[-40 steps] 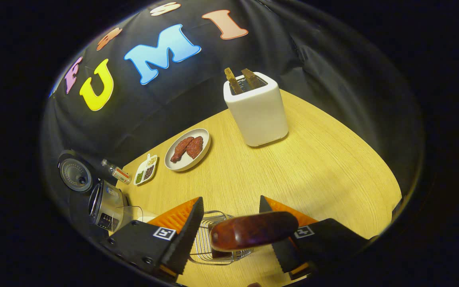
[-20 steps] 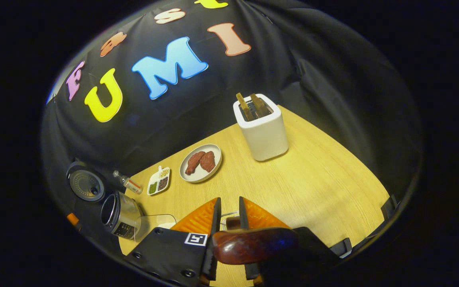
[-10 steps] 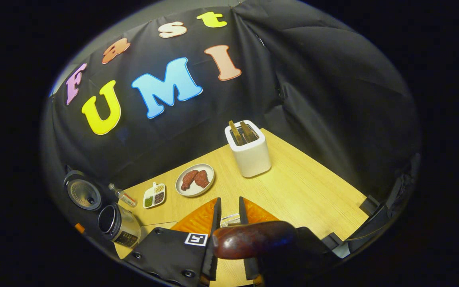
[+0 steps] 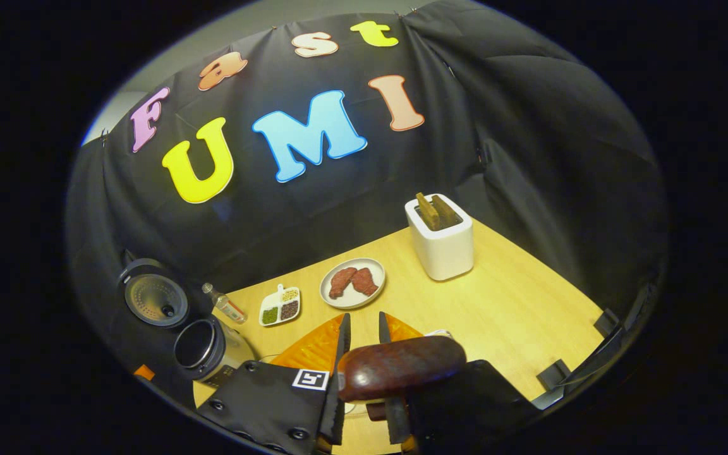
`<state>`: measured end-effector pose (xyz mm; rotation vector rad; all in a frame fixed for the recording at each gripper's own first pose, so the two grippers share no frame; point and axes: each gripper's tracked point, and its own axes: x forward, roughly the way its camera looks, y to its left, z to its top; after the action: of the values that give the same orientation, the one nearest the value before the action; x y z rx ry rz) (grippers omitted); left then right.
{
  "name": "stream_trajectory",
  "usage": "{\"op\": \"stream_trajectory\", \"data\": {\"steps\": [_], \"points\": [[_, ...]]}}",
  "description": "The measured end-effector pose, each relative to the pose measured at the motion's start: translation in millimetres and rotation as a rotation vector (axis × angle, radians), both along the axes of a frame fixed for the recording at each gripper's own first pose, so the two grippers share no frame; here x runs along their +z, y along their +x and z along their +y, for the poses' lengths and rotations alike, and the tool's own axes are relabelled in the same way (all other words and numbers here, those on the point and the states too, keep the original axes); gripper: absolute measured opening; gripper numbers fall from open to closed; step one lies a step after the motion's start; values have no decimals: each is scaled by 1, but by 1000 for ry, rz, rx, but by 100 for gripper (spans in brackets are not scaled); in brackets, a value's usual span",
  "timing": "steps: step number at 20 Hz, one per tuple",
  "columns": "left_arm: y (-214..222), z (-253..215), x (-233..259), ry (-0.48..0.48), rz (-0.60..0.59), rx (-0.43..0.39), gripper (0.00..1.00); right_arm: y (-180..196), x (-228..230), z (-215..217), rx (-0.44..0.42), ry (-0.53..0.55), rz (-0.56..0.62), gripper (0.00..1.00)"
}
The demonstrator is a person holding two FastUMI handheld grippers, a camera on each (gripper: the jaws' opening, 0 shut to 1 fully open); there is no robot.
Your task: Close the left gripper, press the button to open the rice cooker; take a wooden spoon from the chopstick holder with the right hand, scoop a spoonful of rice and pour it into the rice cooker, then put the wooden spoon back into the chopstick holder.
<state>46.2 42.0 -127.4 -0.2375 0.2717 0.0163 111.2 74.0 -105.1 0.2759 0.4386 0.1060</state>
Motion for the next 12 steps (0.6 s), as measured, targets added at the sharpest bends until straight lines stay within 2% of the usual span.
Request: {"op": "stream_trajectory", "data": {"steps": [6,12], "points": [[-12,24,-2,23,0,28,95,22,-8,62,105,3,13,26],[-15,42,-19,23,48,44,95,43,-47,107,204,-62,34,26]]}}
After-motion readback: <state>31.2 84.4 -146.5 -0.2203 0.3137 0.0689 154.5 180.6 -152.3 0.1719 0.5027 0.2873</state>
